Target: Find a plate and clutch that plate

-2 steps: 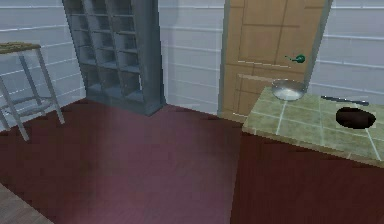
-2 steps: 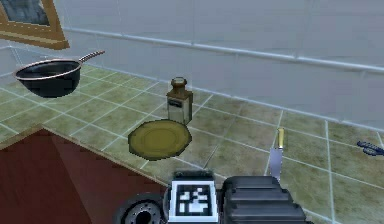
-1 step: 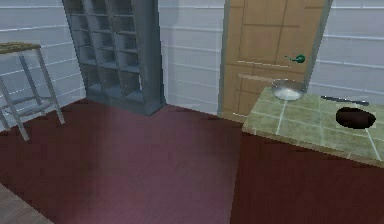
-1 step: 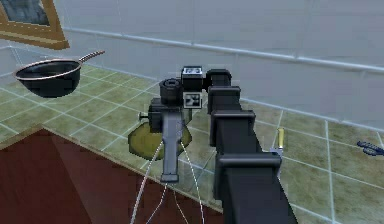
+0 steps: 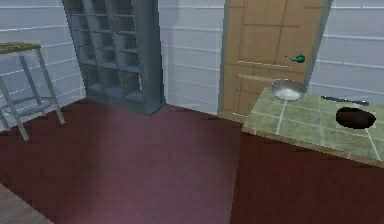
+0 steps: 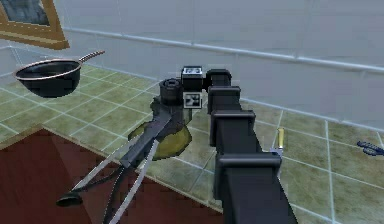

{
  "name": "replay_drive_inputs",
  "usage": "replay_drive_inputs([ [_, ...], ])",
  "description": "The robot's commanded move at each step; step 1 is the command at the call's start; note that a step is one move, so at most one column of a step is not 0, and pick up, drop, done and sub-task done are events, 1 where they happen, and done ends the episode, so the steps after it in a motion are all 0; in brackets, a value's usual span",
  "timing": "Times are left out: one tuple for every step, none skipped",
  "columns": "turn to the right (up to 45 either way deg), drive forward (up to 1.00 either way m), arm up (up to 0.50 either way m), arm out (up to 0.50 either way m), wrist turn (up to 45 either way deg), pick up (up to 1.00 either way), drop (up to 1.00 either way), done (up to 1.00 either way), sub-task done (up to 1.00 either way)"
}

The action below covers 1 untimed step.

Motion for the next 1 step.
replay_drive_inputs([
  [0.0, 0.00, 0.00, 0.00, 45.0, 0.00, 0.00, 0.00, 0.00],
])
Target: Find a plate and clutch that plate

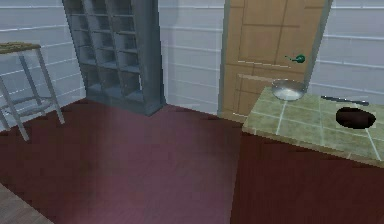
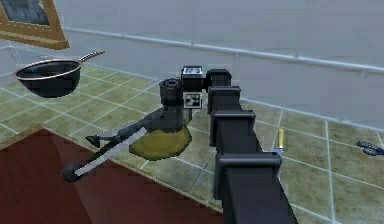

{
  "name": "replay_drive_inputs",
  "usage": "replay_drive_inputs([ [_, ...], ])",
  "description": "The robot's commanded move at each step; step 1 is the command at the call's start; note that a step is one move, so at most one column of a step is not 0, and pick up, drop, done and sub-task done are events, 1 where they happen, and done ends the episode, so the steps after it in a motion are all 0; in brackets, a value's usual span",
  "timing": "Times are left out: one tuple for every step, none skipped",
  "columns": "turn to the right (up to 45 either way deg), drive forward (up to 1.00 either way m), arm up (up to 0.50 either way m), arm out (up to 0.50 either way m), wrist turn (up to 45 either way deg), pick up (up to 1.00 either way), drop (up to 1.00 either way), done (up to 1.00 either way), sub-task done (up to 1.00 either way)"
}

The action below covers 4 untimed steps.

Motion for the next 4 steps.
replay_drive_inputs([
  [0.0, 0.00, 0.00, 0.00, 45.0, 0.00, 0.00, 0.00, 0.00],
  [0.0, 0.00, 0.00, 0.00, 15.0, 0.00, 0.00, 0.00, 0.00],
  [0.0, 0.00, -0.14, 0.00, 0.0, 0.00, 0.00, 0.00, 0.00],
  [0.0, 0.00, 0.00, 0.00, 0.0, 1.00, 0.00, 0.00, 0.00],
])
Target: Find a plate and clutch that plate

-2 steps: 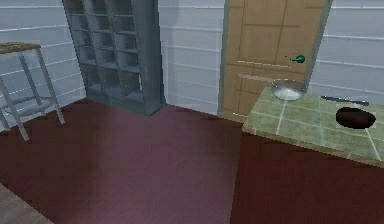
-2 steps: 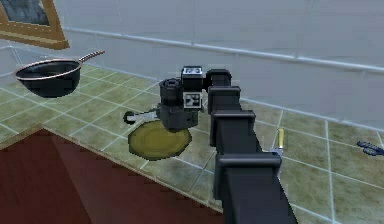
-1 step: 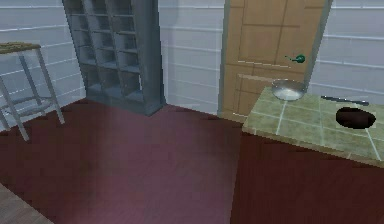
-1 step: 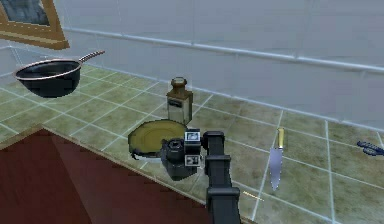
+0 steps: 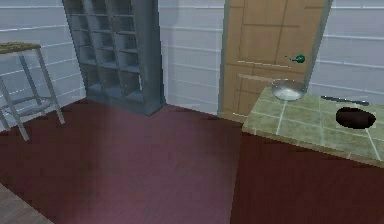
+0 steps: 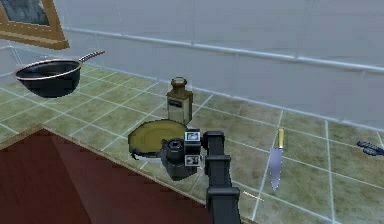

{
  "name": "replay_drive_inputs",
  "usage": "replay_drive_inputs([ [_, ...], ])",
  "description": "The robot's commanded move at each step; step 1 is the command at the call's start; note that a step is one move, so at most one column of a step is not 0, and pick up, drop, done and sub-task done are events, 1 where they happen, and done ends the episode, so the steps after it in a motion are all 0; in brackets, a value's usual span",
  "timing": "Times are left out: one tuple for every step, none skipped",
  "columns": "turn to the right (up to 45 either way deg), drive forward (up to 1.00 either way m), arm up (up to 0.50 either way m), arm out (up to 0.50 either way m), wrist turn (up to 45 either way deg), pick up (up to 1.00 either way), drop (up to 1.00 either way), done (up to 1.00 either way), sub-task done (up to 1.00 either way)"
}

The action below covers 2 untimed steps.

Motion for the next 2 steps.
replay_drive_inputs([
  [0.0, 0.00, 0.10, 0.00, 0.0, 0.00, 0.00, 0.00, 0.00],
  [0.0, 0.00, 0.00, 0.00, 0.0, 0.00, 0.00, 1.00, 0.00],
])
